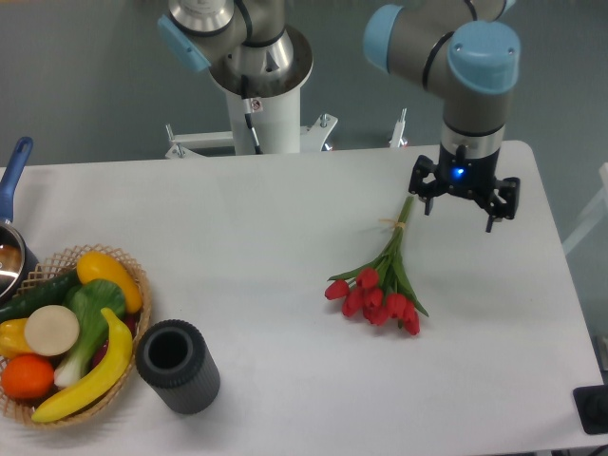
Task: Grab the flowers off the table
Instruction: 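Move the open gripper over the green stems of the red tulips, then lower the gripper and close it around the tulip stems, then lift the gripped tulip bouquet up off the table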
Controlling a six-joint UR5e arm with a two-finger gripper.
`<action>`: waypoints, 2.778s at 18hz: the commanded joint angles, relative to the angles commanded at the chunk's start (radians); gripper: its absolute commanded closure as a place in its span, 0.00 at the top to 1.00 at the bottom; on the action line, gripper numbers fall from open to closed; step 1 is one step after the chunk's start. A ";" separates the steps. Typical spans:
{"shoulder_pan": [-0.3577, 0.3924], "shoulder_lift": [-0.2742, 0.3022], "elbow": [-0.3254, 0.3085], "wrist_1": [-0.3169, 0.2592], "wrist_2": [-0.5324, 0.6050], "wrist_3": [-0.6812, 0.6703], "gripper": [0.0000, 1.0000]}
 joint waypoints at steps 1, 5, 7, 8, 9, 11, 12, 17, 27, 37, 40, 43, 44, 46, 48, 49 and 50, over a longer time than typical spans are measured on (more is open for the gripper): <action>0.002 0.000 -0.005 -0.002 0.002 0.000 1.00; -0.006 -0.002 -0.057 0.005 -0.002 -0.005 1.00; -0.008 -0.002 -0.101 0.031 0.000 -0.003 1.00; -0.011 0.000 -0.133 0.064 0.000 -0.008 1.00; -0.014 0.006 -0.170 0.102 0.002 -0.008 1.00; -0.017 0.008 -0.225 0.120 0.003 -0.005 1.00; -0.020 0.008 -0.250 0.120 0.002 -0.006 1.00; -0.064 -0.026 -0.285 0.129 0.000 -0.015 1.00; -0.097 -0.149 -0.224 0.186 -0.011 -0.083 1.00; -0.124 -0.166 -0.186 0.186 -0.005 -0.296 0.00; -0.124 -0.161 -0.175 0.184 -0.006 -0.304 0.00; -0.126 -0.146 -0.176 0.189 0.049 -0.313 0.00; -0.124 -0.134 -0.175 0.184 0.101 -0.317 0.00; -0.115 -0.117 -0.157 0.181 0.120 -0.319 0.00; -0.109 -0.106 -0.124 0.170 0.118 -0.318 0.00; -0.110 -0.101 -0.108 0.167 0.121 -0.318 0.00; -0.112 -0.089 -0.089 0.157 0.121 -0.314 0.00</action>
